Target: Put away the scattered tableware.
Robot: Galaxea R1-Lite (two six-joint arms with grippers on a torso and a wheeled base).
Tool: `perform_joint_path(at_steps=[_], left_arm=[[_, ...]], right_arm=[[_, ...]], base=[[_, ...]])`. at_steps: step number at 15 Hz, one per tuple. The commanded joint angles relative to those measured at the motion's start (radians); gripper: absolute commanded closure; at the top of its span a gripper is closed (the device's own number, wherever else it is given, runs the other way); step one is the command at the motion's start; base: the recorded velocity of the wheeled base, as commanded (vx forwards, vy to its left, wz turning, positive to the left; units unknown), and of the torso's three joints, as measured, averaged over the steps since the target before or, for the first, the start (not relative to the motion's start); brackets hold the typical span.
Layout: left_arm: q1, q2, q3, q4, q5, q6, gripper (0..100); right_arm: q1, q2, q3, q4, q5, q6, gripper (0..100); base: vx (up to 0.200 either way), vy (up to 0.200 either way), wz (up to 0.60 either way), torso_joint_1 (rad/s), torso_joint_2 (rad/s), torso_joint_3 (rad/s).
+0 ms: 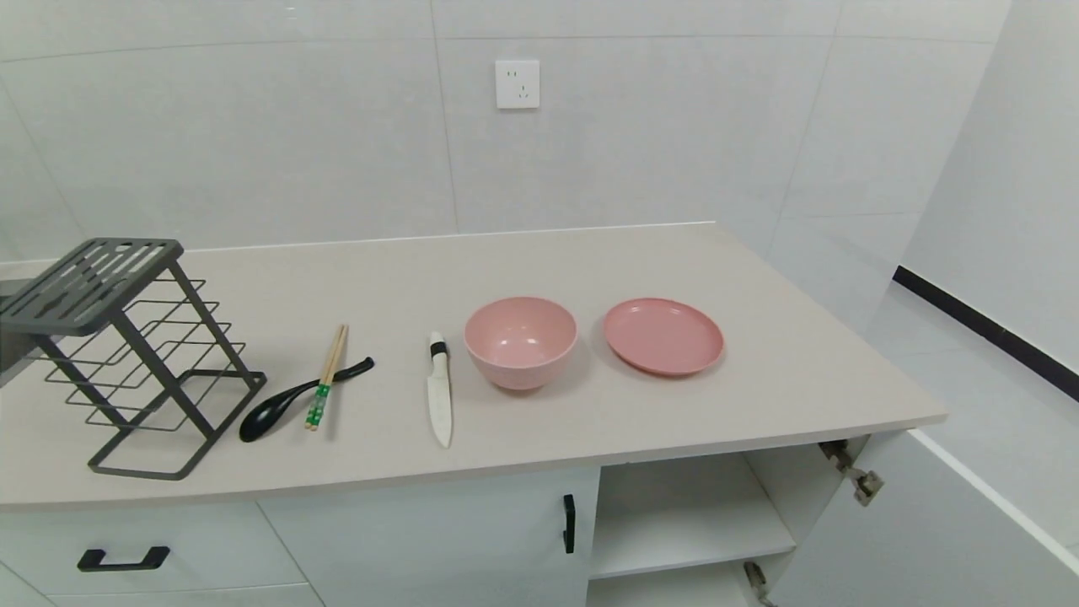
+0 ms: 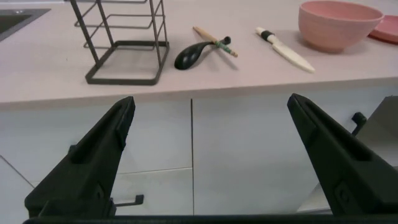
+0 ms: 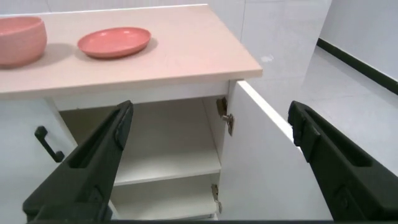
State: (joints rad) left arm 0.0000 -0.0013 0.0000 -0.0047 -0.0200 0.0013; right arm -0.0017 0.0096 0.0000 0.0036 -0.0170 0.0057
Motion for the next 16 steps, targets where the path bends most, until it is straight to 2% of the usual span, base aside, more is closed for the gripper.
perform_joint_path(at_steps=[1, 9, 15, 16], left_arm=[[0.000, 0.001, 0.000, 0.000, 0.000, 0.002, 0], [0.000, 0.001, 0.000, -0.001, 0.000, 0.002, 0], [0.000, 0.001, 0.000, 0.000, 0.000, 0.000, 0], [0.000, 0.001, 0.000, 0.000, 0.000, 0.000, 0]], right_arm=[[0.000, 0.003, 0.000, -0.001, 0.000, 0.000, 0], [0.000, 0.001, 0.000, -0.001, 0.000, 0.000, 0], [0.000, 0.003, 0.000, 0.001, 0.000, 0.000, 0], [0.000, 0.001, 0.000, -0.001, 0.000, 0.000, 0]], base=[[0.200, 0.000, 0.00, 0.276, -0.53, -0.256], [0.000, 0.000, 0.00, 0.275, -0.53, -0.252], [0.000, 0.000, 0.00, 0.023, -0.03, -0.019], [0.200, 0.000, 0.00, 0.002, 0.00, -0.002]])
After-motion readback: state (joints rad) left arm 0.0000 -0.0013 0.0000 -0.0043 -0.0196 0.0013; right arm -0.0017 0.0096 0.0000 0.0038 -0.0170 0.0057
